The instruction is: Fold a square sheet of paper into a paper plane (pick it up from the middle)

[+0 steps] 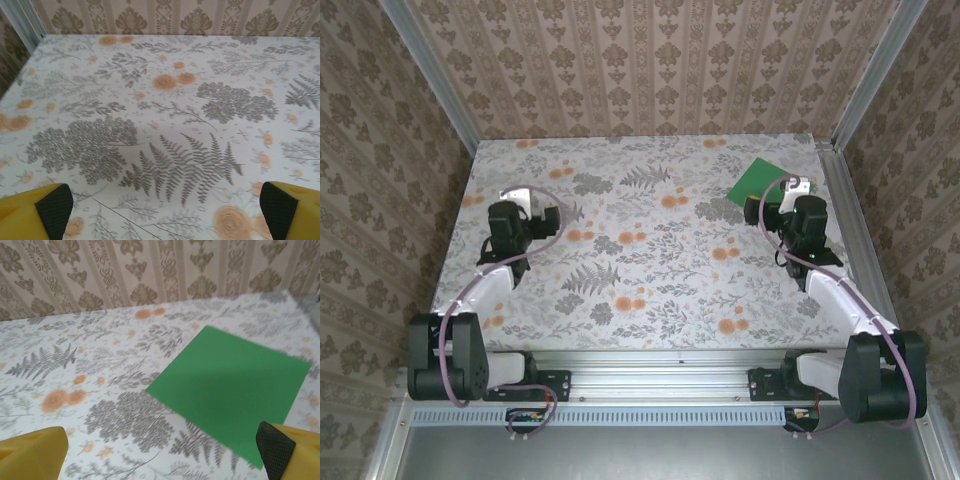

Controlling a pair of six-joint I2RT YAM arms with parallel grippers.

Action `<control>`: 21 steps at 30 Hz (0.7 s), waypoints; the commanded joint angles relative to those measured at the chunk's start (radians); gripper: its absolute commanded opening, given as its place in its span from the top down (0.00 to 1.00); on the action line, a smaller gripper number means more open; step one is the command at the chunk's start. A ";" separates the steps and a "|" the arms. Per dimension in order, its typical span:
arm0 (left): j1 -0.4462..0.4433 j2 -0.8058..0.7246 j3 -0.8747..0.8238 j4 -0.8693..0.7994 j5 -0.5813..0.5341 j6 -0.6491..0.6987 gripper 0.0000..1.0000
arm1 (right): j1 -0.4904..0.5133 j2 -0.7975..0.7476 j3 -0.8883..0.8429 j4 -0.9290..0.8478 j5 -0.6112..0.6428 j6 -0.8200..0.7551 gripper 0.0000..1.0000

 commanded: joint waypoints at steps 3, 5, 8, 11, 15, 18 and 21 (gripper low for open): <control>-0.046 -0.014 0.108 -0.313 0.136 -0.180 0.00 | -0.003 0.020 0.110 -0.361 -0.031 0.185 0.00; -0.082 -0.013 0.124 -0.329 0.190 -0.219 0.00 | -0.003 0.045 0.153 -0.413 -0.018 0.250 0.00; -0.139 -0.010 0.138 -0.323 0.241 -0.277 0.00 | 0.000 0.116 0.239 -0.501 0.001 0.370 0.00; -0.197 0.008 0.161 -0.320 0.271 -0.318 0.00 | 0.035 0.202 0.320 -0.562 0.092 0.440 0.00; -0.248 0.053 0.196 -0.335 0.290 -0.358 0.00 | 0.067 0.332 0.423 -0.618 0.186 0.504 0.00; -0.276 0.086 0.219 -0.334 0.309 -0.379 0.00 | 0.068 0.423 0.503 -0.660 0.203 0.555 0.00; -0.299 0.114 0.239 -0.306 0.325 -0.411 0.00 | 0.069 0.510 0.581 -0.702 0.251 0.583 0.00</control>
